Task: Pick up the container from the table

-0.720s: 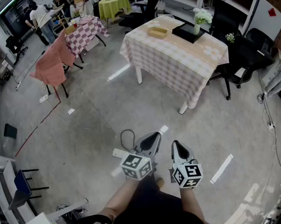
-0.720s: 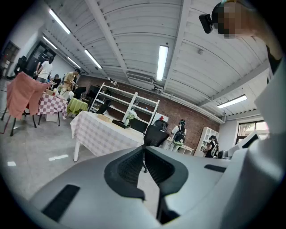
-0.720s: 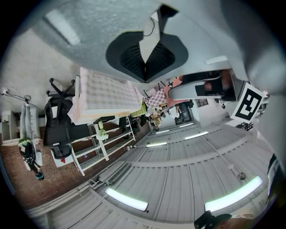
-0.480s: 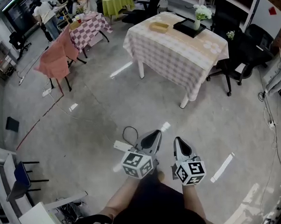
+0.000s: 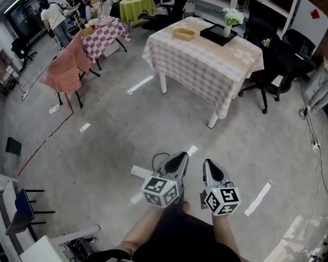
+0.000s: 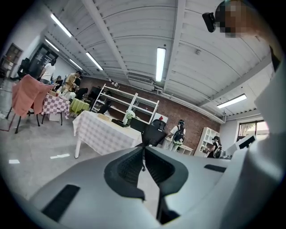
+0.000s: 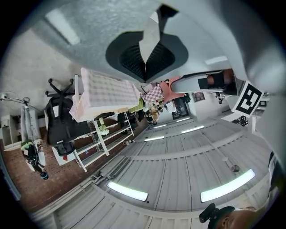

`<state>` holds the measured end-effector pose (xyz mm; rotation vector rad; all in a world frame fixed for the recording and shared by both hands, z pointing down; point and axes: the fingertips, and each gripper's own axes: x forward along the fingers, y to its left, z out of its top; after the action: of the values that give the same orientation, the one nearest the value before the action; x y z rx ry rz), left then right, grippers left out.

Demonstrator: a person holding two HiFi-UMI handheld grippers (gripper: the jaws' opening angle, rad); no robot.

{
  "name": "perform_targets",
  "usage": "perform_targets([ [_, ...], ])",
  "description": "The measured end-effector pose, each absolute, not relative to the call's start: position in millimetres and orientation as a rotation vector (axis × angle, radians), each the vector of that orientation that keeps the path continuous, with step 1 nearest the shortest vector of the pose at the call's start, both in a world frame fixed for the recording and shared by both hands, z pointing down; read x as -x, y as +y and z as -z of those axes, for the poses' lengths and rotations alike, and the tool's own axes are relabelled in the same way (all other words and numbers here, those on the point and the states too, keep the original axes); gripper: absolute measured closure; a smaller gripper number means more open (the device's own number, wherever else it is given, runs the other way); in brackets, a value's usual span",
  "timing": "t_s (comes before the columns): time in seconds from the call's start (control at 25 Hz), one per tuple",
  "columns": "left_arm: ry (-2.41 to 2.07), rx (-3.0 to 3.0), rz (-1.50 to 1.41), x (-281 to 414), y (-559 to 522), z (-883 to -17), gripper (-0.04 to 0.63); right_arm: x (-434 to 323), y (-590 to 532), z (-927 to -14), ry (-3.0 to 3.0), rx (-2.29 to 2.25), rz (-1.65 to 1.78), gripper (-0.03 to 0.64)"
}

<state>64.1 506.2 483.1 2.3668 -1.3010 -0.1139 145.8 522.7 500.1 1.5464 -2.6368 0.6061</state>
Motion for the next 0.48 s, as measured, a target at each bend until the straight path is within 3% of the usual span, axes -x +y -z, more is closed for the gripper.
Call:
perform_targets([
  [0.48,-1.309,-2.374,0.117,-59.2,421.1,-471.0,0.571,-134.6,440.0,-486.4,-2.662,-1.527,-0.602,0.612],
])
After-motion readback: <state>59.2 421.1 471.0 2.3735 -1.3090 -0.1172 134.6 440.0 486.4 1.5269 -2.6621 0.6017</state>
